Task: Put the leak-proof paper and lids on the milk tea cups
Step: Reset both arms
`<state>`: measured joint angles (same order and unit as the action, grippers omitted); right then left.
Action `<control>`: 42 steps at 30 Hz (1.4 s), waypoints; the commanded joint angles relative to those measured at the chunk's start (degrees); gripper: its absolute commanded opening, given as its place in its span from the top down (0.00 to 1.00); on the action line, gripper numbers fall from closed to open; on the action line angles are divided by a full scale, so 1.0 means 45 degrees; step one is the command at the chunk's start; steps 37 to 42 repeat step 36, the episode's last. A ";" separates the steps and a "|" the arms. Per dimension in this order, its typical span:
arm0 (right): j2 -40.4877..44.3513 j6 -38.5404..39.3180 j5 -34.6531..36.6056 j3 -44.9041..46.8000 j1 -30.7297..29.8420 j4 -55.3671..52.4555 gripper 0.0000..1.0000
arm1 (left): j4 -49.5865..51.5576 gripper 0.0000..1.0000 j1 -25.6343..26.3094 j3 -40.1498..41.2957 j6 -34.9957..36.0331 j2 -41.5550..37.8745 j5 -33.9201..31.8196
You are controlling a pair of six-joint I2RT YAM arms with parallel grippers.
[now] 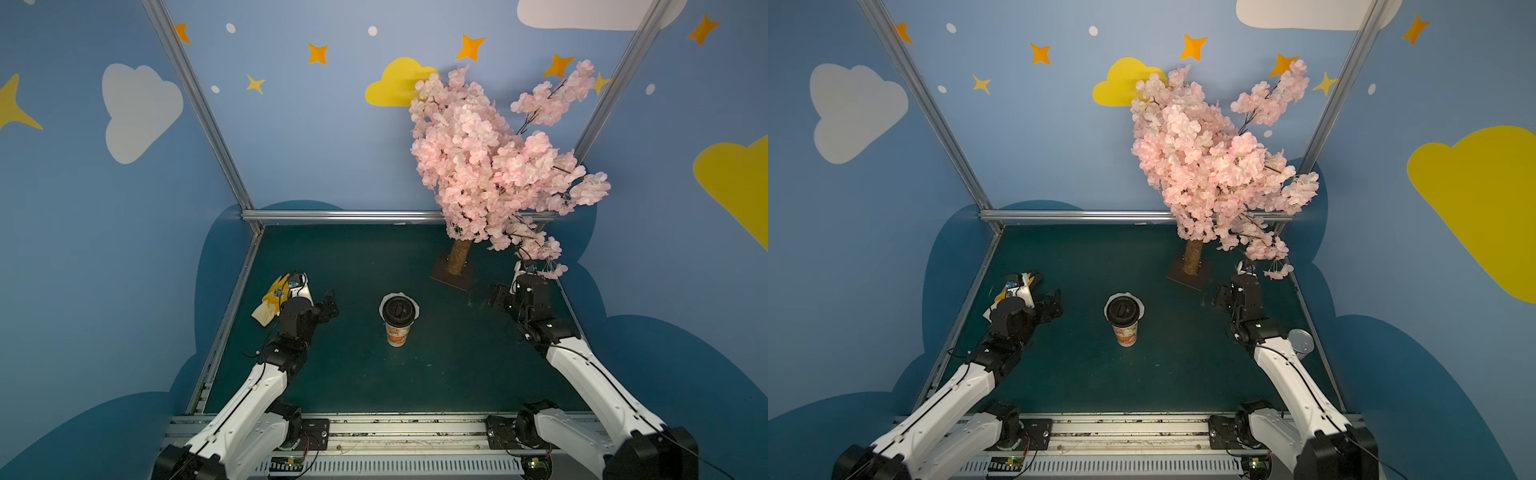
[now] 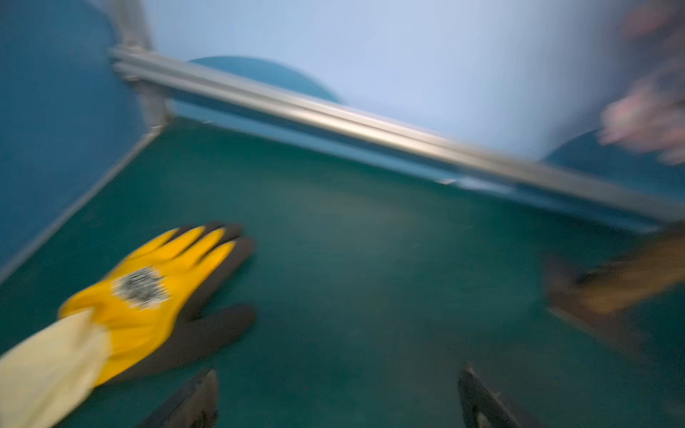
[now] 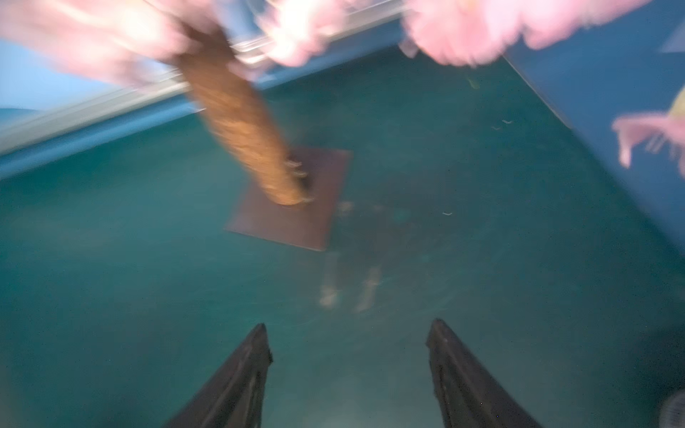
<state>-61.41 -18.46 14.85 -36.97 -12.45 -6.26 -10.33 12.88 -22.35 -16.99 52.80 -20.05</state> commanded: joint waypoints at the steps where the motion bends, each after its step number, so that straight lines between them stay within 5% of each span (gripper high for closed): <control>1: -0.1733 0.2002 0.0635 0.1054 0.0874 0.4010 0.30 | -0.2141 0.00 -0.1223 0.0470 0.2477 0.1118 -0.1874; 6: -0.3713 0.2864 -0.0792 0.2840 0.1789 0.8975 0.27 | -0.5071 0.00 -0.2230 0.1052 0.2526 0.3521 -0.0209; 8: -0.3829 0.3811 -0.1764 0.2541 0.1857 0.8807 0.27 | -0.5498 0.00 -0.2376 0.0787 0.2812 0.4164 0.0200; 12: -0.6401 0.4034 -0.2495 0.3841 0.2280 1.4398 0.25 | -0.6654 0.00 -0.2854 0.0478 0.3125 0.5242 0.1705; 14: -0.5492 0.3604 -0.2193 0.3375 0.2363 1.1837 0.25 | -0.8094 0.00 -0.3200 0.0701 0.2835 0.6234 0.2540; 17: -0.6180 0.3753 -0.2179 0.3825 0.2378 1.3946 0.24 | -1.1737 0.00 -0.3216 0.1102 0.3000 0.8657 0.2537; 20: -0.5720 0.3634 -0.2182 0.3423 0.2374 1.2417 0.24 | -0.7511 0.00 -0.3176 -0.0124 0.2901 0.7411 0.2303; 42: -0.5858 0.3887 -0.1279 0.3430 0.1911 1.2679 0.15 | -0.7686 0.00 -0.2980 -0.0173 0.3458 0.7712 0.3244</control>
